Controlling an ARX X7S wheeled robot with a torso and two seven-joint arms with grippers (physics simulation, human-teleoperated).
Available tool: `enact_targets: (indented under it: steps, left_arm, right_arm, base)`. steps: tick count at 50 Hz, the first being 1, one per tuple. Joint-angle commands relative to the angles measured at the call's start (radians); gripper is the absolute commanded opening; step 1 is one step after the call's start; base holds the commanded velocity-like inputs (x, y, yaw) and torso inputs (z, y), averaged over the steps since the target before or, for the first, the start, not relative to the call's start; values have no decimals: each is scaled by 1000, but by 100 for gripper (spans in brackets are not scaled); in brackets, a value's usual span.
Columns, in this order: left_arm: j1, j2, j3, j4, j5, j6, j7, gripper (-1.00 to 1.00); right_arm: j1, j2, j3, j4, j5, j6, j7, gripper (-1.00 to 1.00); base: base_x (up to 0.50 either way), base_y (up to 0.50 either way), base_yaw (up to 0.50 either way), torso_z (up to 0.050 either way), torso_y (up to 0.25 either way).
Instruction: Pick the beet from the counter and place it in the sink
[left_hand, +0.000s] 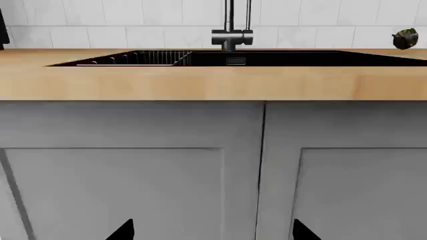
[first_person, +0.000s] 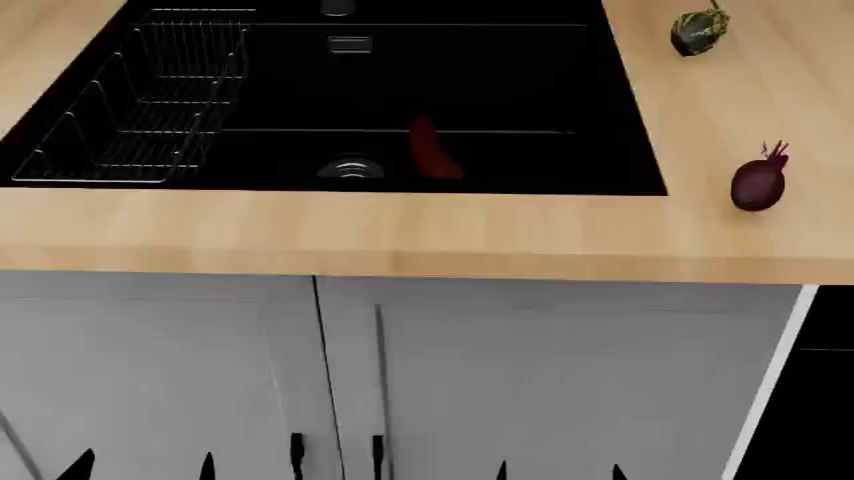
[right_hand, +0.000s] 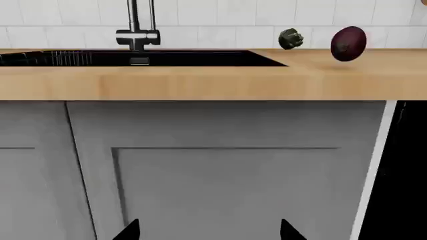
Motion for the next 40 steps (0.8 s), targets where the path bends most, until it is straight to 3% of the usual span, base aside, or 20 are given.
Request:
enact_targets:
  steps: [1, 39, 40]
  left_arm:
    - [-7, -11, 12, -24, -11, 18, -12, 100]
    - [14, -82, 85, 44, -54, 1, -76, 100]
    - [21, -48, 59, 33, 39, 3, -42, 100]
  right_arm:
    - [6, 34, -43, 15, 35, -11, 43, 100]
    - [-13, 74, -120, 5, 72, -17, 99, 100]
    - [-11, 39, -69, -9, 100, 33, 50, 100]
  base:
    - [0, 0, 0, 0, 0]
    - [0, 0, 0, 0, 0]
    - [0, 0, 0, 0, 0]
